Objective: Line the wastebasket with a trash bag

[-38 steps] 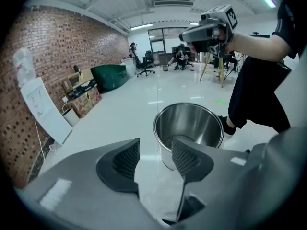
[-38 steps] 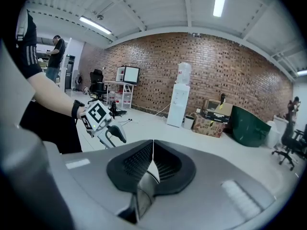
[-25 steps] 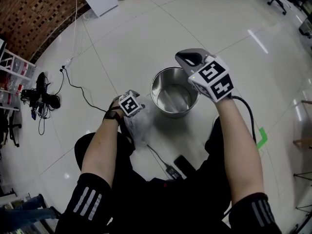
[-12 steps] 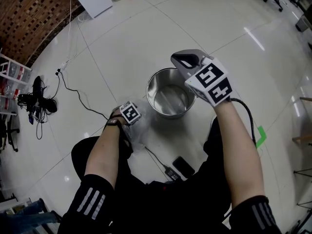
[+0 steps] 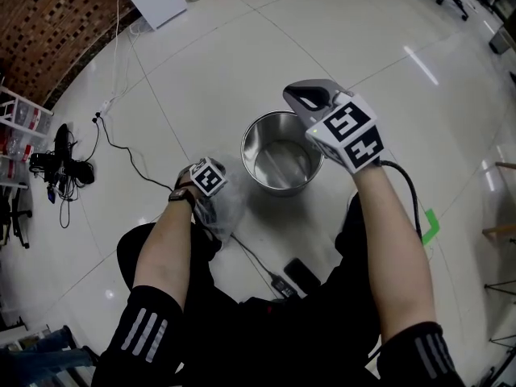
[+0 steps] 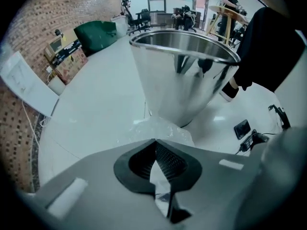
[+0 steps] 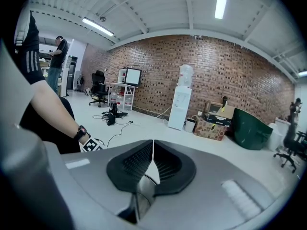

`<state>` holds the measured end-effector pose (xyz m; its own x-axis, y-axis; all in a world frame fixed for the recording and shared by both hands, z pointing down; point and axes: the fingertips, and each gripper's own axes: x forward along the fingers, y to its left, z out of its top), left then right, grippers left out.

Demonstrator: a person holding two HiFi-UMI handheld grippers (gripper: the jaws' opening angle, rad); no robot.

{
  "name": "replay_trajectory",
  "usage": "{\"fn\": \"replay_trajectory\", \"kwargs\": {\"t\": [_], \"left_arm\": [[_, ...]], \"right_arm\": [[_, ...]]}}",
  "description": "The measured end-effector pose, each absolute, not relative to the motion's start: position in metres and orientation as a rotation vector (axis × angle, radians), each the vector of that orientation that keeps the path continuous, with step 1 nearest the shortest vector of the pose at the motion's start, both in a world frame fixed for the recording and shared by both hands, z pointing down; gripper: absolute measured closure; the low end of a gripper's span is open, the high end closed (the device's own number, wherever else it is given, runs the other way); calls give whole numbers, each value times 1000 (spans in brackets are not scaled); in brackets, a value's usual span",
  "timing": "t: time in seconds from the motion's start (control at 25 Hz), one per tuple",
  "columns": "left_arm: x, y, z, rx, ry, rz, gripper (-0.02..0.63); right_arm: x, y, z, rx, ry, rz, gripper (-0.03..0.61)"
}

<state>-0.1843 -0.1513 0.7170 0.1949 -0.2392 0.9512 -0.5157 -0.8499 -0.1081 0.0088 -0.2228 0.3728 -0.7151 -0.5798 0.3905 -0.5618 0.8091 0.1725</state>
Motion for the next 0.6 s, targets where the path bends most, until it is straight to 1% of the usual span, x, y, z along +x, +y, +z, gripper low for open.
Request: {"fn": "replay_trajectory", "kwargs": {"t": [0.28, 0.48, 0.6], "left_arm": [[-194, -186, 650, 2322, -852, 1696, 620], [-171, -215, 575, 2503, -916, 1658, 620], [-154, -221, 535, 2620, -912, 1687, 620]], "right_arm": [[10, -220, 367, 867, -2567, -59, 566], [18, -221, 364, 898, -2569, -59, 566], [22, -221, 363, 914, -2561, -62, 566]]}}
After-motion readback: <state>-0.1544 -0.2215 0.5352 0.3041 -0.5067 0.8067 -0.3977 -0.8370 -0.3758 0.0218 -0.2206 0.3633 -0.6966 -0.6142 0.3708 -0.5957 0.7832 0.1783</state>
